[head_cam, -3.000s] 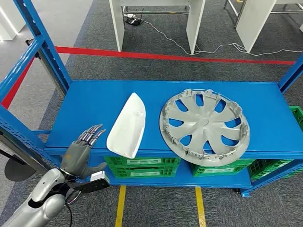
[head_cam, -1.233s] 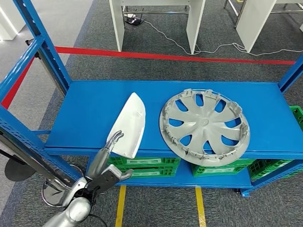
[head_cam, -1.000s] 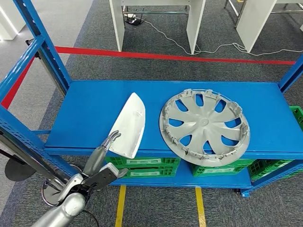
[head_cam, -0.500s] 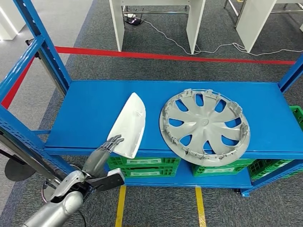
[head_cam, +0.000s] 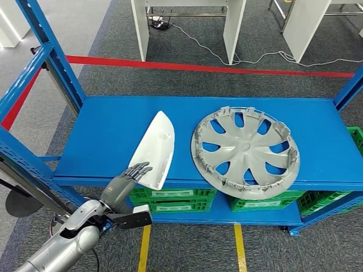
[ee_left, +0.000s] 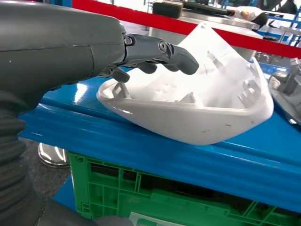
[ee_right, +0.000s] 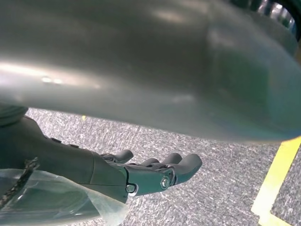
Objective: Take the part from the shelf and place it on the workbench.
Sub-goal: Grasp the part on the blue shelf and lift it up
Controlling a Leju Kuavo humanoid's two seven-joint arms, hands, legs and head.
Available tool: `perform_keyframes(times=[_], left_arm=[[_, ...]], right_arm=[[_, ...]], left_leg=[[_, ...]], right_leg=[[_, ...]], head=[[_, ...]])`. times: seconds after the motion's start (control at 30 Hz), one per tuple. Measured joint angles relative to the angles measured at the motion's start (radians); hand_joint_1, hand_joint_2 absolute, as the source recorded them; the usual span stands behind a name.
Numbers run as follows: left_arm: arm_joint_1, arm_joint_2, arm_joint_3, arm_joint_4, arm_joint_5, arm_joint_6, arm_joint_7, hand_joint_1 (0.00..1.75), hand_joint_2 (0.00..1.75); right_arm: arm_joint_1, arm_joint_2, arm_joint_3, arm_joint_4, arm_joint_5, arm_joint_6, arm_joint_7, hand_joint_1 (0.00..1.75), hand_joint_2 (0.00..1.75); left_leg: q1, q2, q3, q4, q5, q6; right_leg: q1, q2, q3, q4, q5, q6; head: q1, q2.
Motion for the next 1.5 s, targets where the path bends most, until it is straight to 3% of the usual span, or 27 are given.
perform_keyframes(times=[0.4,0.43,0.53,0.57,1.2,1.5], left_arm=[[-0.008,0.002,-0.023,0.000,-0.010,-0.002,0.002,0.02,1.75],[-0.008,0.002,-0.023,0.000,-0.010,-0.001,0.002,0.17,1.75],[-0.008,0.001,-0.023,0.000,-0.005,0.006,0.002,1.44,1.75],[-0.008,0.000,-0.023,0.000,-0.002,0.009,0.001,1.73,1.75],[-0.030,-0.009,-0.015,-0.001,0.012,0.053,-0.015,1.75,1.75],[-0.028,-0.009,-0.004,-0.003,0.028,0.080,-0.021,1.75,1.75]], right_arm=[[0.001,0.000,0.000,-0.002,0.021,0.013,0.019,0.00,0.00],[0.001,-0.001,0.000,-0.003,0.023,0.011,0.021,0.00,0.00],[0.002,-0.003,0.000,-0.008,0.032,0.002,0.027,0.00,0.00],[0.002,-0.004,0.000,-0.010,0.035,0.000,0.029,0.00,0.00],[0.000,0.002,0.000,0.028,0.044,0.054,0.033,0.00,0.00],[0.001,0.003,0.000,0.025,0.037,0.037,0.026,0.00,0.00]], left_leg=[[0.000,0.000,0.000,0.000,0.000,0.000],[0.000,0.000,0.000,0.000,0.000,0.000],[0.000,0.000,0.000,0.000,0.000,0.000],[0.000,0.000,0.000,0.000,0.000,0.000],[0.000,0.000,0.000,0.000,0.000,0.000],[0.000,0.000,0.000,0.000,0.000,0.000]], right_leg=[[0.000,0.000,0.000,0.000,0.000,0.000],[0.000,0.000,0.000,0.000,0.000,0.000],[0.000,0.000,0.000,0.000,0.000,0.000],[0.000,0.000,0.000,0.000,0.000,0.000],[0.000,0.000,0.000,0.000,0.000,0.000],[0.000,0.000,0.000,0.000,0.000,0.000]], head=[[0.000,0.000],[0.000,0.000],[0.000,0.000],[0.000,0.000],[0.000,0.000],[0.000,0.000]])
